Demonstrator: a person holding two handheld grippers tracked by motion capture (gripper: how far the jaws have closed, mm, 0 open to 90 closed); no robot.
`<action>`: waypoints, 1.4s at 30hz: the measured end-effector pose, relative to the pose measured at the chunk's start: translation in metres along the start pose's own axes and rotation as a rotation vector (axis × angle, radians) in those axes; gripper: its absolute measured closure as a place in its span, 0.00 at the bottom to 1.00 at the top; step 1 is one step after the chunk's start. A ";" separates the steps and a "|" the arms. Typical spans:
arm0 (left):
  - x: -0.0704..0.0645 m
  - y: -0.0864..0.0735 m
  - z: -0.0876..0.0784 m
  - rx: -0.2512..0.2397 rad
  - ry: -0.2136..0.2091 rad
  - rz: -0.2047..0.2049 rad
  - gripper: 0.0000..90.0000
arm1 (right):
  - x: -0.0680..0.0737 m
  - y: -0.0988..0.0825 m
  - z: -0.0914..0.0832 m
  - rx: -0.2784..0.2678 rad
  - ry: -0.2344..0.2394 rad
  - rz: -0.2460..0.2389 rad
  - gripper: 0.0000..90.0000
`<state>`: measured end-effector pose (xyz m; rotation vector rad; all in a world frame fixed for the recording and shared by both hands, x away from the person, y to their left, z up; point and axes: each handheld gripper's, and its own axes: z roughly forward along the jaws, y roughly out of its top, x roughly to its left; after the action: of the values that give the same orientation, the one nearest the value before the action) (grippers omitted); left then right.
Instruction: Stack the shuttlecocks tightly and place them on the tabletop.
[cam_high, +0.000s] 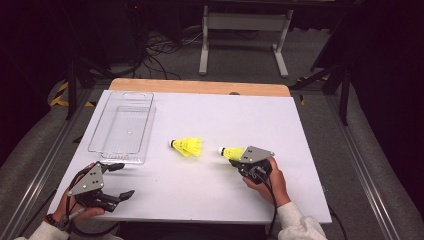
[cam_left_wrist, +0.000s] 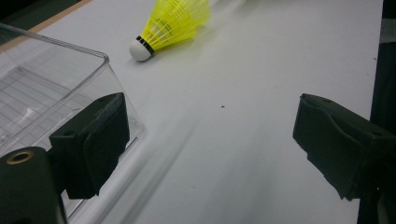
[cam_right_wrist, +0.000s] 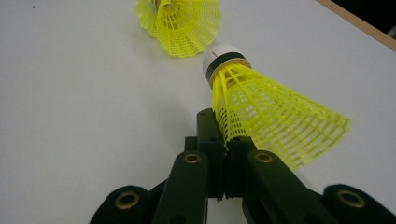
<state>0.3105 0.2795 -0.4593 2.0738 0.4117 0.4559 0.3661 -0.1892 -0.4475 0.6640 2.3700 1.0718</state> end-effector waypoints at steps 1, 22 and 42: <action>0.000 0.000 0.000 0.000 0.000 0.000 0.13 | 0.000 0.000 0.000 0.000 0.000 0.000 0.99; 0.000 -0.001 0.000 0.000 -0.003 -0.004 0.13 | 0.012 0.027 0.036 -0.001 0.058 -0.055 0.99; 0.000 -0.001 0.000 0.000 -0.006 -0.003 0.13 | 0.019 0.044 0.070 0.011 0.098 -0.083 0.99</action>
<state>0.3105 0.2796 -0.4602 2.0741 0.4119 0.4478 0.4026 -0.1134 -0.4586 0.5223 2.4654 1.0793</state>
